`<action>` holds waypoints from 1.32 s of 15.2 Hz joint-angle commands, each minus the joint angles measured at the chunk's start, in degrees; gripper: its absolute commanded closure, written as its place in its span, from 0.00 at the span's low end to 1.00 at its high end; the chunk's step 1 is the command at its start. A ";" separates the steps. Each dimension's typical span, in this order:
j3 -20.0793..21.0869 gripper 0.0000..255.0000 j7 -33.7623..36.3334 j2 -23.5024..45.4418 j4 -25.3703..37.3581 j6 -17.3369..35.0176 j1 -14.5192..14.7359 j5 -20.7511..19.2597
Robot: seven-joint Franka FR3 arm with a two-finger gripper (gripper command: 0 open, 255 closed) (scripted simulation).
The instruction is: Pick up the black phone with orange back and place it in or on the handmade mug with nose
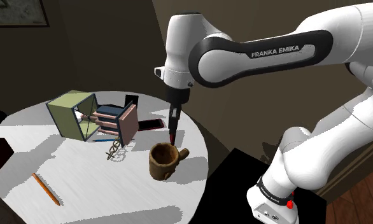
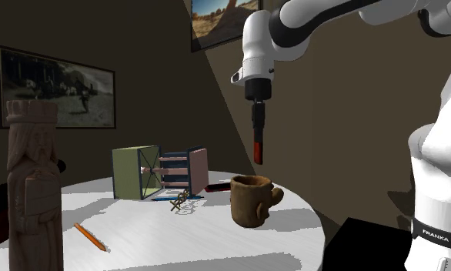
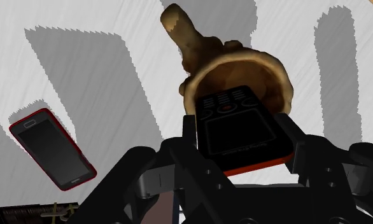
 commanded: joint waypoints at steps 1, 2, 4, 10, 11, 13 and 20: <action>0.11 1.00 -0.01 0.21 -1.34 1.57 0.03 0.04; 0.17 1.00 -0.01 0.36 -1.98 2.36 0.05 0.05; 0.29 1.00 0.00 0.69 -3.23 3.94 0.07 0.06; 0.40 1.00 0.02 1.02 -4.26 5.29 0.09 0.06; 0.40 1.00 0.02 1.02 -4.26 5.29 0.09 0.06; 0.40 1.00 0.02 1.02 -4.26 5.29 0.09 0.06; 0.23 0.00 -0.02 0.57 -2.72 3.31 0.05 0.05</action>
